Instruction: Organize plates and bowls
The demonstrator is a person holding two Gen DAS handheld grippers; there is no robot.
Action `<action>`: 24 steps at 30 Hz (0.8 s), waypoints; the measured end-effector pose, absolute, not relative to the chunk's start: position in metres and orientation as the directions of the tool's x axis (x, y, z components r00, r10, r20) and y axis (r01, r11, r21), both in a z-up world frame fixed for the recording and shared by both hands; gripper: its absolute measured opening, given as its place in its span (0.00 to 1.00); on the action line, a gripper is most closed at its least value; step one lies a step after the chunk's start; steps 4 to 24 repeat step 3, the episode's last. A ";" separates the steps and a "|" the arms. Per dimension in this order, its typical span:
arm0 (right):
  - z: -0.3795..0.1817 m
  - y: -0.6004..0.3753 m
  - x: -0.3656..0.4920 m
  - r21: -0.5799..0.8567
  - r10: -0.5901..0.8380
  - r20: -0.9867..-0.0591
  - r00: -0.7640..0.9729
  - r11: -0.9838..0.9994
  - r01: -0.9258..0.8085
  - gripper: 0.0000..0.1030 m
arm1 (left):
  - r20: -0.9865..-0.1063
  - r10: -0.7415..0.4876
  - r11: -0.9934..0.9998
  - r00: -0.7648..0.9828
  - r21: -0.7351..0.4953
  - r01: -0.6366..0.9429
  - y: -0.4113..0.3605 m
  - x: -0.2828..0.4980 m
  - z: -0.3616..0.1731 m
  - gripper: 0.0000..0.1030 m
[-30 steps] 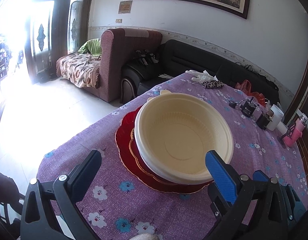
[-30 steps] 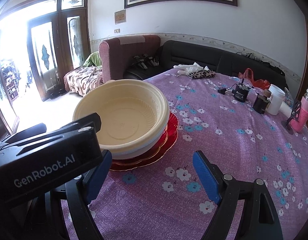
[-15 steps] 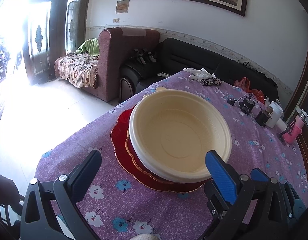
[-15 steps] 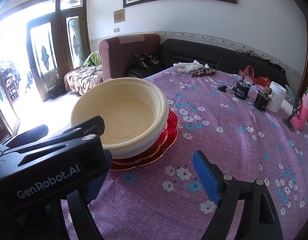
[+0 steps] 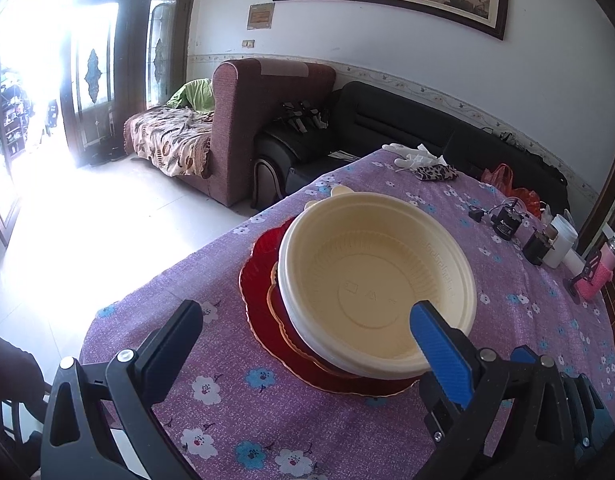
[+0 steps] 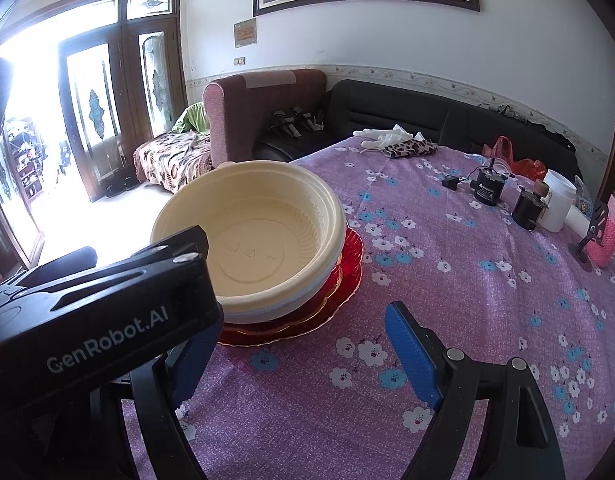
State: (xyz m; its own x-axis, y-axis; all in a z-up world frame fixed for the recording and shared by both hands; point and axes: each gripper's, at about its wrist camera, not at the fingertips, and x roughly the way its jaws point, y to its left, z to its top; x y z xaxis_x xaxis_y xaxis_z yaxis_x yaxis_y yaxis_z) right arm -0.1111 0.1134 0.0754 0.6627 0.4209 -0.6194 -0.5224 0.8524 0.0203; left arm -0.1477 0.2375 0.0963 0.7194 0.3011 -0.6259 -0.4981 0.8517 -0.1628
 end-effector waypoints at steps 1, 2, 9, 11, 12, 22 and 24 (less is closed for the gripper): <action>0.077 0.112 -0.110 0.025 0.425 -0.616 0.664 0.852 -0.522 0.84 | -0.628 0.304 0.849 0.716 -0.163 -0.503 0.238 -0.148 0.096 1.00; 0.077 0.110 -0.110 0.031 0.428 -0.614 0.664 0.853 -0.522 0.84 | -0.632 0.299 0.849 0.715 -0.165 -0.502 0.239 -0.147 0.097 1.00; 0.078 0.107 -0.109 0.037 0.430 -0.612 0.663 0.854 -0.520 0.84 | -0.636 0.295 0.852 0.713 -0.164 -0.498 0.238 -0.146 0.097 1.00; 0.078 0.107 -0.109 0.037 0.430 -0.612 0.663 0.854 -0.520 0.84 | -0.636 0.295 0.852 0.713 -0.164 -0.498 0.238 -0.146 0.097 1.00; 0.078 0.107 -0.109 0.037 0.430 -0.612 0.663 0.854 -0.520 0.84 | -0.636 0.295 0.852 0.713 -0.164 -0.498 0.238 -0.146 0.097 1.00; 0.078 0.107 -0.109 0.037 0.430 -0.612 0.663 0.854 -0.520 0.84 | -0.636 0.295 0.852 0.713 -0.164 -0.498 0.238 -0.146 0.097 1.00; 0.078 0.107 -0.109 0.037 0.430 -0.612 0.663 0.854 -0.520 0.84 | -0.636 0.295 0.852 0.713 -0.164 -0.498 0.238 -0.146 0.097 1.00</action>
